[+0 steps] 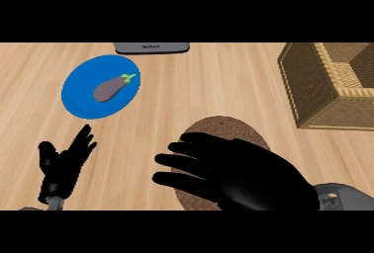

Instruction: Pick the bell pepper from the placemat and place it in the basket

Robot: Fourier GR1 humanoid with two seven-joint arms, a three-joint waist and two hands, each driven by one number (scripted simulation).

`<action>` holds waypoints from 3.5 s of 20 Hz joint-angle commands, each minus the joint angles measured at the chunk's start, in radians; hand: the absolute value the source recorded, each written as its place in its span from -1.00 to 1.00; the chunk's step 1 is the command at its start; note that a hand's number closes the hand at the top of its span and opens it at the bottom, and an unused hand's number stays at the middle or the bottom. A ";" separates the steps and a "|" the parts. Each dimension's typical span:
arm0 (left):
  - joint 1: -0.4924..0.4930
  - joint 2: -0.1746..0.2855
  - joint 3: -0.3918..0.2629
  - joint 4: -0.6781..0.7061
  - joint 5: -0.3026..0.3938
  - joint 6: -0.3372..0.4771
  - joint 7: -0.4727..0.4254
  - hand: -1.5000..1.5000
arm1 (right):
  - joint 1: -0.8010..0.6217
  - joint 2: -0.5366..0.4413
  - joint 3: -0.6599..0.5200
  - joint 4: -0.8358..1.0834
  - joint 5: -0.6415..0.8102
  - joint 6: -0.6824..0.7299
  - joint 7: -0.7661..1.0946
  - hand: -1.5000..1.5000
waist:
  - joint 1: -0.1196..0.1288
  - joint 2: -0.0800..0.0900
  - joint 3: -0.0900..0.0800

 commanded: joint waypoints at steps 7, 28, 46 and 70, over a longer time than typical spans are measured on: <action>0.062 0.010 -0.015 0.039 0.001 -0.012 0.064 0.00 | -0.193 -0.264 -0.173 -0.185 -0.200 0.434 0.243 -1.00 | 0.000 0.018 -0.010; 0.100 -0.005 0.002 0.040 -0.038 -0.065 0.028 0.00 | -0.177 -0.333 -0.310 -0.204 -0.450 0.664 0.366 -1.00 | 0.030 0.030 -0.006; 0.133 -0.026 0.018 -0.011 -0.055 -0.081 0.049 0.00 | 0.011 -0.170 -0.021 -0.038 0.123 0.516 0.174 -1.00 | 0.052 0.036 -0.004; 0.107 -0.059 0.057 0.015 -0.102 -0.109 0.093 0.00 | 0.112 -0.045 0.062 0.274 0.471 0.254 -0.121 -1.00 | 0.038 0.033 -0.006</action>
